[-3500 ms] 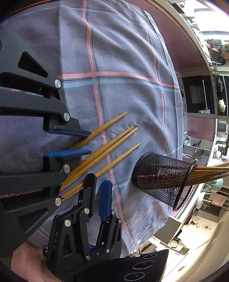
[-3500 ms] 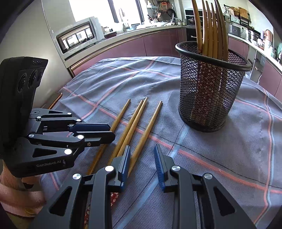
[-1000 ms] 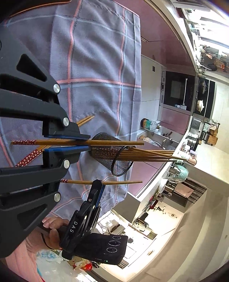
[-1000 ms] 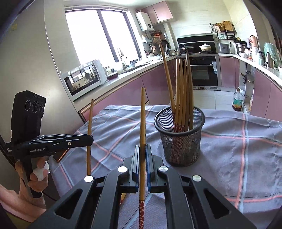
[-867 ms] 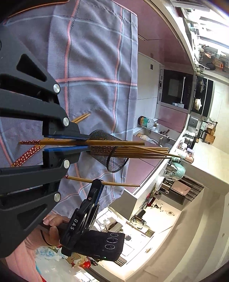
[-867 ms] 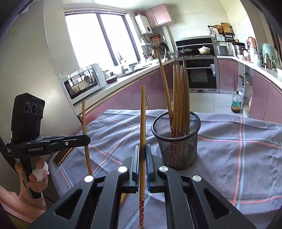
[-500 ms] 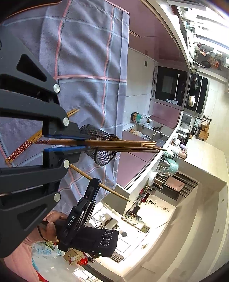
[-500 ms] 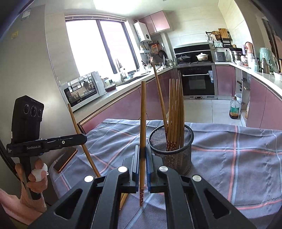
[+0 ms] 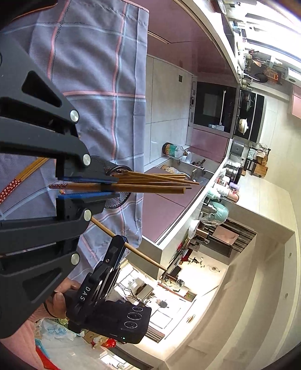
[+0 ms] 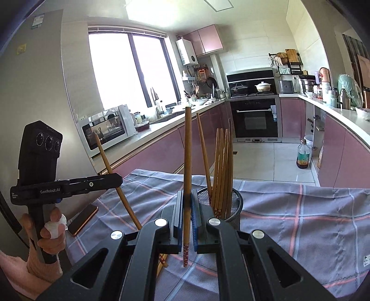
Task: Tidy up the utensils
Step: 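Raise the left tool's chopstick upright into the mesh cup while the right tool inserts its own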
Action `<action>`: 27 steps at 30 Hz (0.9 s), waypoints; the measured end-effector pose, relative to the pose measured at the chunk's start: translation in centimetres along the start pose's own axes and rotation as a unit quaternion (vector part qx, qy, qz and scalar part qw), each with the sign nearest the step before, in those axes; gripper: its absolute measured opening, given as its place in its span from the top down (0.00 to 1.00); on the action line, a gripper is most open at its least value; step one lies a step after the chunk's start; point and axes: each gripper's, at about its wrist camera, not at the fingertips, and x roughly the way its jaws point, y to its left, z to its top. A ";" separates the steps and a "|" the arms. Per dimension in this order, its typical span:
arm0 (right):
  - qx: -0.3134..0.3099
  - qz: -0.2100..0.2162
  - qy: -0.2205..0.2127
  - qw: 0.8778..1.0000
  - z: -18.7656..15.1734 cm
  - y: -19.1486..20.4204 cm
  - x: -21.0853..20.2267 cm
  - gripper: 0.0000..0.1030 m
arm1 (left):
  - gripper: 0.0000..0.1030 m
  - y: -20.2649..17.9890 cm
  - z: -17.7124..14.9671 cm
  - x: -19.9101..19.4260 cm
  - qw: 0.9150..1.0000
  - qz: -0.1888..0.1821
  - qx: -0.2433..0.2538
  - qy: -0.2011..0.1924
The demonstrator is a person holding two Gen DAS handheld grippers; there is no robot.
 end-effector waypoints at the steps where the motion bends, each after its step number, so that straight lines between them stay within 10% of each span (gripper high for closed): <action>1: -0.002 -0.001 -0.002 1.000 0.2 0.0 -0.1 0.95 | 0.93 -0.1 0.3 0.1 1.000 0.000 0.001 -0.002; 27: -0.031 -0.027 -0.069 0.997 5.8 -1.1 -1.3 0.95 | 0.93 -1.5 7.4 1.0 0.998 0.011 0.018 -0.060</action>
